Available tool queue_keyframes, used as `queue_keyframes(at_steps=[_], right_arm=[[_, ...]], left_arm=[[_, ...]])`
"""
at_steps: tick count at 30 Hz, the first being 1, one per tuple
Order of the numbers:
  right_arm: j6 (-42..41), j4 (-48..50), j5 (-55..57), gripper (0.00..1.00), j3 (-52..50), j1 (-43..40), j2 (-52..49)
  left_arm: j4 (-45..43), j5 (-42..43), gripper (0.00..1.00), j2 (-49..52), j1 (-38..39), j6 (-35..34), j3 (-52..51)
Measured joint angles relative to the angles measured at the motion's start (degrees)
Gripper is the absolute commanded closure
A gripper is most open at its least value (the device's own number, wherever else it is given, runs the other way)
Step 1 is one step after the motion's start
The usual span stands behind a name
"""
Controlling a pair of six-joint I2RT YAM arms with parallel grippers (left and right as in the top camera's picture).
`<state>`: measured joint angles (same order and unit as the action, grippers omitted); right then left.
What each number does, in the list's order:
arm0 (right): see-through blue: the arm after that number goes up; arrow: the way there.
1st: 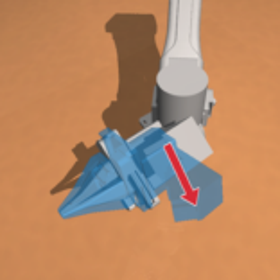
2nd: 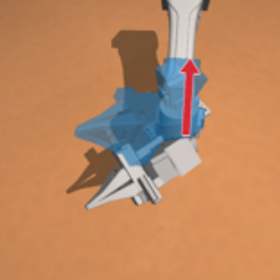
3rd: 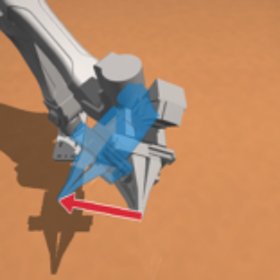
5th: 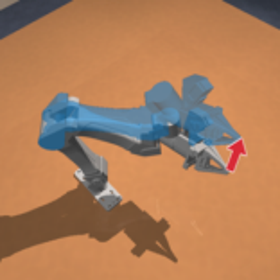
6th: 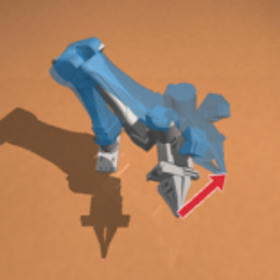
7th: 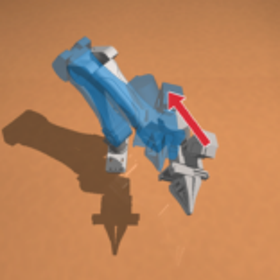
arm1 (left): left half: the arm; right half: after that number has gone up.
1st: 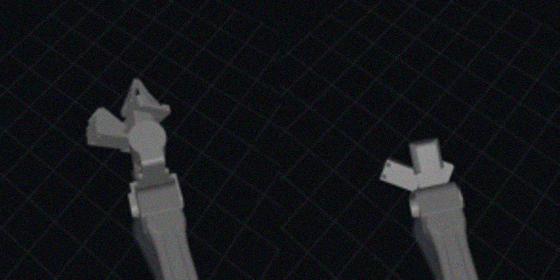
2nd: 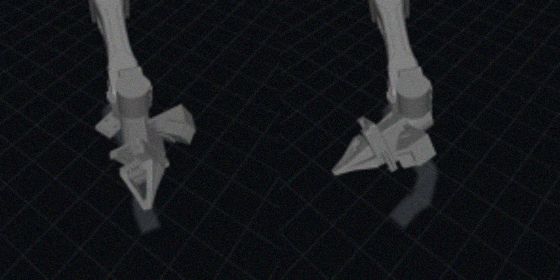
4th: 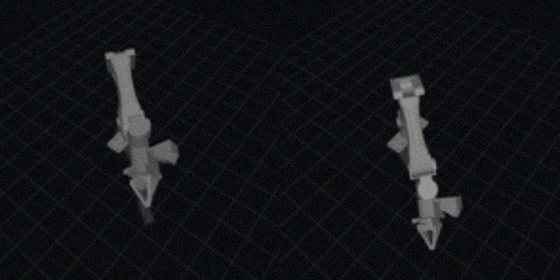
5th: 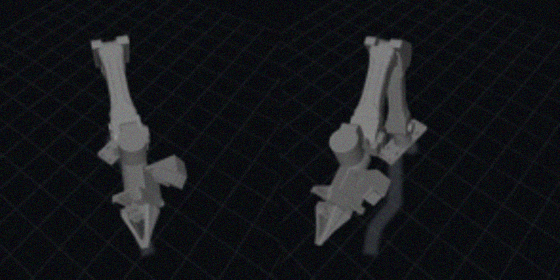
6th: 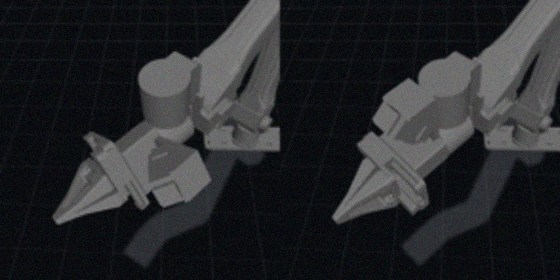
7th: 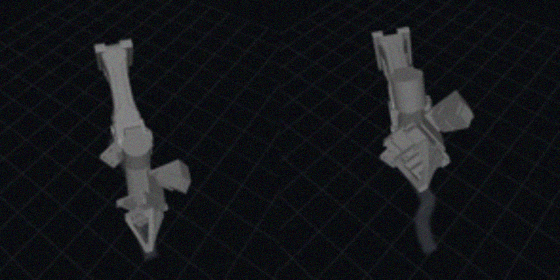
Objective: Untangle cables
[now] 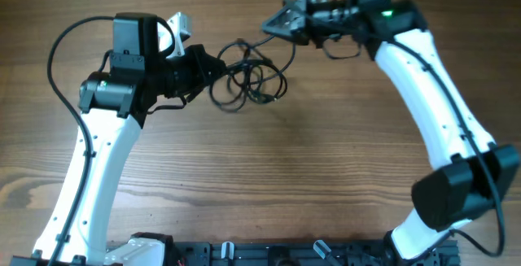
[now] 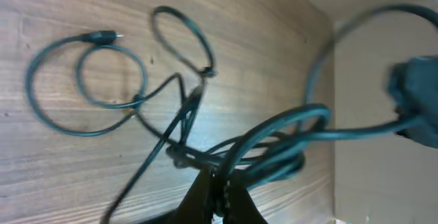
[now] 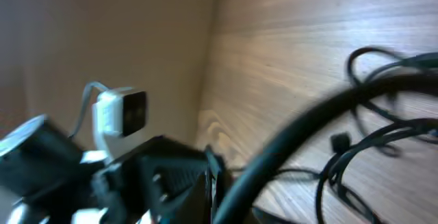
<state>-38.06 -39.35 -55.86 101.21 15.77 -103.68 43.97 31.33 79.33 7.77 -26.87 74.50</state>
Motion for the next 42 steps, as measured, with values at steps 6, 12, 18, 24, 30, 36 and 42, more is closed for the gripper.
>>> queue_keyframes(at_steps=[6, 12, 18, 24, 30, 36, 42], right_arm=[[2.4, -2.8, -7.9, 0.96, -0.7, -7.6, 2.5], [8.1, -13.7, -3.3, 0.96, -0.9, -12.5, 3.0], [16.5, -18.3, 5.9, 0.69, -0.9, -12.4, 4.6], [22.9, -17.8, 12.6, 0.46, -0.9, -7.0, 5.2], [24.5, -16.1, 13.5, 0.48, -0.5, -0.3, 6.2], [27.6, -15.9, 14.3, 0.51, -0.3, 4.7, 6.5], [28.2, -15.2, 18.9, 0.56, -0.2, 10.2, 6.5]], left_arm=[[0.6, -0.2, 0.96, -1.0, 1.5, 0.0, 1.7], [1.6, -0.3, 0.96, -1.0, 1.7, 0.0, 1.7], [-1.6, 8.6, 0.96, -0.7, 0.9, 6.0, 0.6], [-7.7, 25.9, 0.96, -0.5, -1.5, 14.5, 0.0], [-2.2, 12.4, 0.96, -0.5, -1.4, 8.2, -0.1], [-0.6, 3.8, 0.96, -0.5, -1.4, 1.0, -0.1], [1.4, 2.5, 0.96, -0.5, -1.4, 0.1, -0.1]])
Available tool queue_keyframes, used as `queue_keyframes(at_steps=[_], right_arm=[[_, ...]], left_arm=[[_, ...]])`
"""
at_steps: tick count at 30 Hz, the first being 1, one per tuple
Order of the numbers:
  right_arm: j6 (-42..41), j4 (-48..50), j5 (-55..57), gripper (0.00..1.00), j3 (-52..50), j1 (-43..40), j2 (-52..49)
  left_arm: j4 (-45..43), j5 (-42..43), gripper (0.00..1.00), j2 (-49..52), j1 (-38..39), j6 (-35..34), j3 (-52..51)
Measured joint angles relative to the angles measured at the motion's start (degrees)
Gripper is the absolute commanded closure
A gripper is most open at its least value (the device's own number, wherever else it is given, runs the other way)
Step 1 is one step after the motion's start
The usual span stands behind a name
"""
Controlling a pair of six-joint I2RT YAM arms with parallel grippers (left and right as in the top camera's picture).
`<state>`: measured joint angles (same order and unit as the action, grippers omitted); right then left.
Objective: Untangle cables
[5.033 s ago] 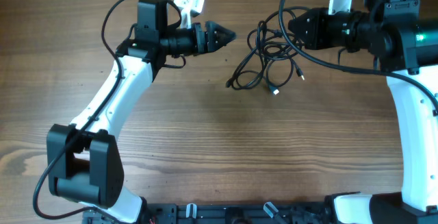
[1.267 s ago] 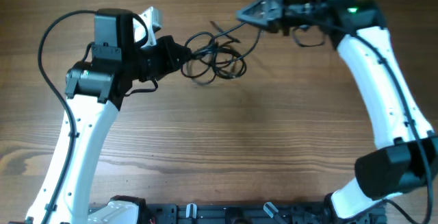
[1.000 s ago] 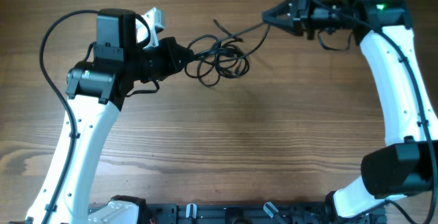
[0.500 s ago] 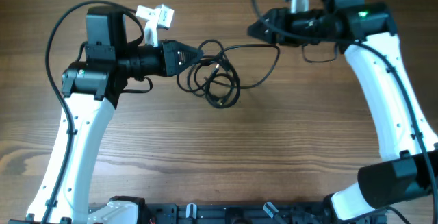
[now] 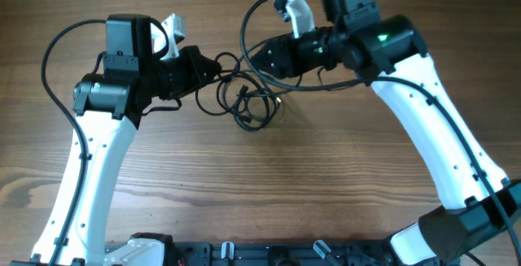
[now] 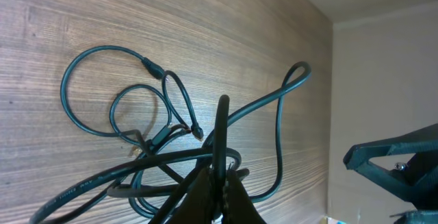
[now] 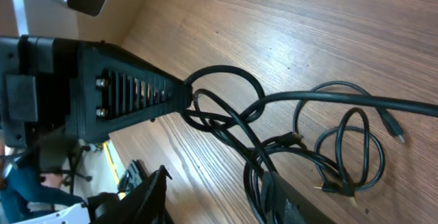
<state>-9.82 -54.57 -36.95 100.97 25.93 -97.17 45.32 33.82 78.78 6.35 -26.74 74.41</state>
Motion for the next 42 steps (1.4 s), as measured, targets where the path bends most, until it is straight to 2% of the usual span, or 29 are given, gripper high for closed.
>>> queue_keyframes(at_steps=[3, 7, 10, 18, 23, 30, 35, 40, 42], right_arm=[[-1.3, 0.1, 0.9, 0.60, 0.0, 0.4, 0.0], [-0.3, 0.1, 1.2, 0.66, 0.0, 1.0, 0.0], [5.0, 0.5, 1.2, 0.68, 0.0, 1.8, 0.0], [16.5, 1.0, 3.2, 0.70, 0.0, 2.1, 0.0], [20.6, 1.0, 3.2, 0.71, 0.0, 2.1, 0.0], [23.3, 2.0, 3.4, 0.86, -1.5, 4.7, 0.0], [22.5, 3.3, 2.7, 0.87, -2.7, 5.3, 0.0], [21.5, 3.7, 1.0, 0.95, -3.0, 5.3, 0.0], [20.3, 4.2, 0.7, 0.95, -3.0, 5.3, -0.4]], left_arm=[[-2.1, 2.5, 0.96, 0.0, 0.0, 2.7, 0.0], [-8.3, 10.8, 0.96, 0.0, 0.0, 4.4, -0.1], [-8.9, 16.1, 0.96, 0.0, -0.5, 2.3, -0.1], [-8.0, 23.8, 0.96, 0.0, -2.6, -3.2, -0.1], [-8.1, 28.2, 0.96, 0.0, -4.0, -5.6, -0.1], [-8.1, 31.0, 0.96, 0.0, -4.2, -6.2, -0.1], [-8.4, 32.5, 0.96, 0.1, -4.4, -7.0, -0.3], [-14.4, 35.6, 0.96, 0.1, -6.7, -11.6, -0.7], [-17.1, 36.8, 0.96, 0.1, -7.6, -13.8, -0.7]])
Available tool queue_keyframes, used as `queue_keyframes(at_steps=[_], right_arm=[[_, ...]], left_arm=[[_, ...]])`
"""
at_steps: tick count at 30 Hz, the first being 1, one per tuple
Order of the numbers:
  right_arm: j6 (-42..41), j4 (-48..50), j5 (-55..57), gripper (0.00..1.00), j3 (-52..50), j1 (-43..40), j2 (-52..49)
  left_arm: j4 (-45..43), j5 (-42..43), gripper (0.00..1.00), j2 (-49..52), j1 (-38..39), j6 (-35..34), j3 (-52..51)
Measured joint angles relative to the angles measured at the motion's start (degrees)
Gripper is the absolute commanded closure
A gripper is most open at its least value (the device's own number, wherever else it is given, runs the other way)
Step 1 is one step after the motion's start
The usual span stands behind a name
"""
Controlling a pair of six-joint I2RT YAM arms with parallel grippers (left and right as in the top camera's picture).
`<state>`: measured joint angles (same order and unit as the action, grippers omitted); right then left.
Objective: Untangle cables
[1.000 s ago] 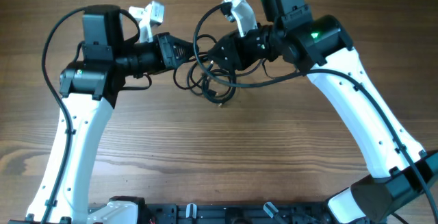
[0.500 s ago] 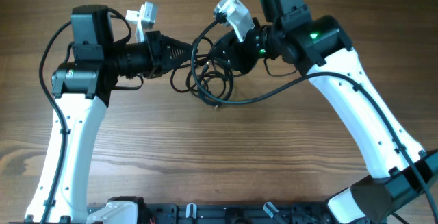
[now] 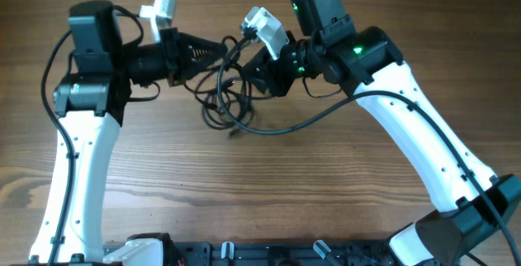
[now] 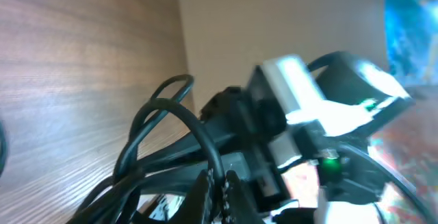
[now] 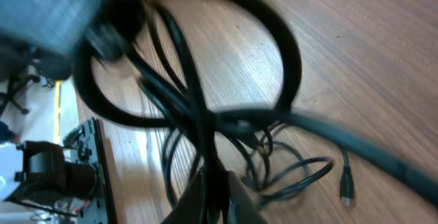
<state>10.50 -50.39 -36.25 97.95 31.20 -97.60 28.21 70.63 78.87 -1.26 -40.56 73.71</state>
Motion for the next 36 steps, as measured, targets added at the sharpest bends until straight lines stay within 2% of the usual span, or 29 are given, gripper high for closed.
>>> queue_keyframes(at_steps=[4, 12, 16, 21, 30, 33, 36], right_arm=[[-3.8, 2.4, -0.8, 0.96, -0.2, 0.0, -1.6], [-15.3, 6.8, -1.9, 0.96, -0.4, -2.3, -1.1], [-19.0, 5.1, -1.8, 0.96, -1.0, -8.0, 5.0], [-23.5, 2.7, -3.0, 0.96, -1.0, -17.7, 15.1], [-34.2, 0.3, -7.0, 0.96, -1.2, -29.7, 14.3], [-35.9, 0.0, -3.0, 0.96, -1.2, -39.1, 14.4], [-35.6, -3.1, 1.1, 0.96, -1.2, -42.1, 14.4]], left_arm=[[-1.9, 1.7, 0.96, 0.0, -1.8, -3.5, 0.0], [-0.8, 0.5, 0.96, 0.0, -2.3, -3.1, 0.0], [7.7, -7.5, 0.96, 0.0, -5.2, -2.0, 0.1], [14.1, -16.0, 0.96, 0.0, -7.0, 0.6, 0.1], [22.8, -26.5, 0.96, -0.1, -5.9, 4.9, 0.3], [25.4, -38.7, 0.96, 0.0, -7.9, 5.8, 0.3], [25.6, -43.6, 0.96, 0.0, -7.9, 6.0, 0.3]])
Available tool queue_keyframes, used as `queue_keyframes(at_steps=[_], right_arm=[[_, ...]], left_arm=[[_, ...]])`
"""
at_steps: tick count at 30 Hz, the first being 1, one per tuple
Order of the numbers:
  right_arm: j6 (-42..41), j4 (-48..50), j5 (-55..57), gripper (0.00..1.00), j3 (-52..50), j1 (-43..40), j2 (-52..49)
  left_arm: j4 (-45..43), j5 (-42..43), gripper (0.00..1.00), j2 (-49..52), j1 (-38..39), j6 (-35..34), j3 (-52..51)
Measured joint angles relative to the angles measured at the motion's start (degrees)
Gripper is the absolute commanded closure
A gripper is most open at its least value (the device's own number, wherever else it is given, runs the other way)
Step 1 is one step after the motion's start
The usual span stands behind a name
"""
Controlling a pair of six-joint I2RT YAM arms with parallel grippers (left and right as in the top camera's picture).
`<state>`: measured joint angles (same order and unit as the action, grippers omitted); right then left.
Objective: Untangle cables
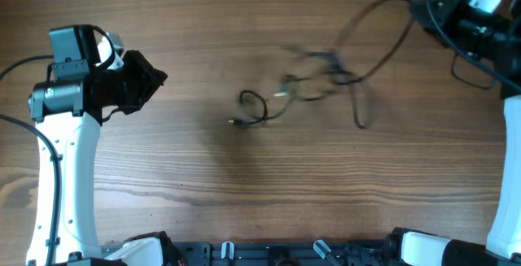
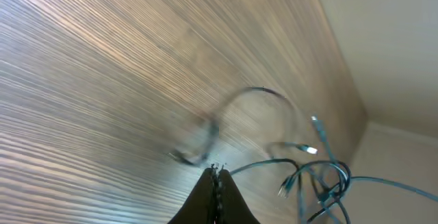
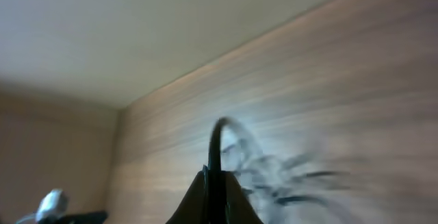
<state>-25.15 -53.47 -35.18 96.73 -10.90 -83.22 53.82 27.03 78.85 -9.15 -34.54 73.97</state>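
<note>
A bundle of dark, thin cables (image 1: 321, 75) lies blurred across the middle-right of the table, with a small loop (image 1: 254, 103) trailing to its left. One strand arcs up from it to my right gripper (image 1: 418, 9) at the far right corner. In the right wrist view that gripper (image 3: 212, 172) is shut on this dark cable (image 3: 217, 138). My left gripper (image 1: 161, 77) sits at the far left, well apart from the cables. In the left wrist view it (image 2: 217, 169) is shut with nothing between its fingers, and the cables (image 2: 321, 183) lie beyond.
The wooden table (image 1: 244, 185) carries only the cables. A black rail (image 1: 269, 254) runs along its front edge. A pale wall rises past the far table edge (image 3: 205, 18) in the right wrist view.
Both grippers were shut in the tangle at the middle back. Now the left one is far left without cable, the right one is at the far right corner with a strand, and the bundle is spread out.
Both grippers held parts of the tangle at the back middle. Then the right one stood open over it while the left kept hold. Then both were shut in it, close together. Now they are far apart and only the right holds a cable.
</note>
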Motion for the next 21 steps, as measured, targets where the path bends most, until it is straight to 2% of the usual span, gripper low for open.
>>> queue_keyframes(at_steps=[6, 10, 15, 18, 21], right_arm=[[8.0, -4.0, -1.0, 0.95, 0.0, 4.7, -0.8], [10.8, -3.5, -2.3, 0.96, 0.0, 14.8, -3.0], [11.3, 0.8, -4.0, 0.95, 0.0, 25.2, -3.2], [10.8, 0.0, -4.0, 0.69, 0.0, 25.3, -3.3], [11.8, -6.9, -3.3, 0.26, 0.1, 25.1, -4.3]], left_arm=[[-0.1, -2.2, 0.96, 0.0, 2.1, 1.4, 0.0], [-1.4, -2.3, 0.96, 0.0, 5.8, 2.8, 0.0], [-2.6, -2.8, 0.96, 0.0, 6.0, 3.0, 0.0], [-2.3, -2.8, 0.96, 0.0, 6.0, 3.0, 0.0], [-2.2, -2.9, 0.96, 0.0, 6.1, 3.0, 0.0]])
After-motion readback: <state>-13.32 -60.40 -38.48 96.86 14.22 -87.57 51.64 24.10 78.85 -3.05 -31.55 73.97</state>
